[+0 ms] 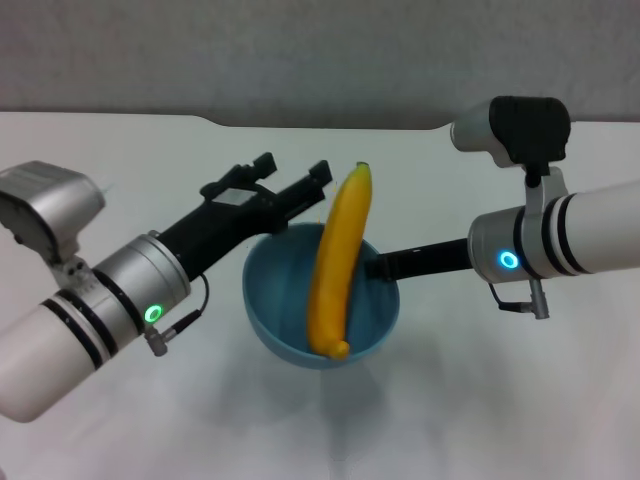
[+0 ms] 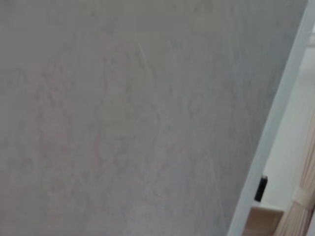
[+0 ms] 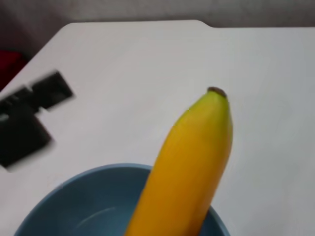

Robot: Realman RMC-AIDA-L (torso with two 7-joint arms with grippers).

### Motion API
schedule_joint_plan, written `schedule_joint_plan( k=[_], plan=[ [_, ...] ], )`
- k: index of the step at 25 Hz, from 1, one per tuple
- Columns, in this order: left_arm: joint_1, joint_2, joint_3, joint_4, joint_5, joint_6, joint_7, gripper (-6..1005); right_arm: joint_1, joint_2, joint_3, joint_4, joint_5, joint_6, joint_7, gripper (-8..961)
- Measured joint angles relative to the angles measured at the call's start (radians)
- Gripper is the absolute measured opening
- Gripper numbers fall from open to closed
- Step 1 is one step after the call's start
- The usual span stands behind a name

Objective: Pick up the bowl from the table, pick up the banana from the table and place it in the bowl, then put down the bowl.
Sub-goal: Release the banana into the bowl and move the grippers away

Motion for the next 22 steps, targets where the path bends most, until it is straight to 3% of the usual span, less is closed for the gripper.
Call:
schedule_joint_plan(
  k=[6, 11, 16, 20, 22],
  plan=[
    [0.017, 0.008, -0.041, -0.025, 0.016, 0.005, 0.008, 893, -0.001, -0.005, 0.003, 0.05, -0.005, 0.005, -0.003, 124],
    [0.028, 0.011, -0.152, -0.026, 0.145, 0.062, -0.002, 894, 0.0, -0.007, 0.022, 0.063, -0.052, 0.021, 0.007, 127],
    [0.032, 0.015, -0.216, -0.089, 0.35, 0.331, -0.05, 894, 0.002, -0.007, 0.052, 0.057, -0.111, 0.046, 0.026, 130],
    [0.059, 0.005, -0.182, -0.185, 0.468, 0.624, -0.054, 893, 0.009, -0.007, 0.057, 0.057, -0.119, 0.04, 0.028, 132],
    [0.059, 0.004, -0.168, -0.19, 0.47, 0.673, -0.052, 889, 0.018, -0.007, 0.064, 0.061, -0.12, 0.039, 0.029, 133]
  ],
)
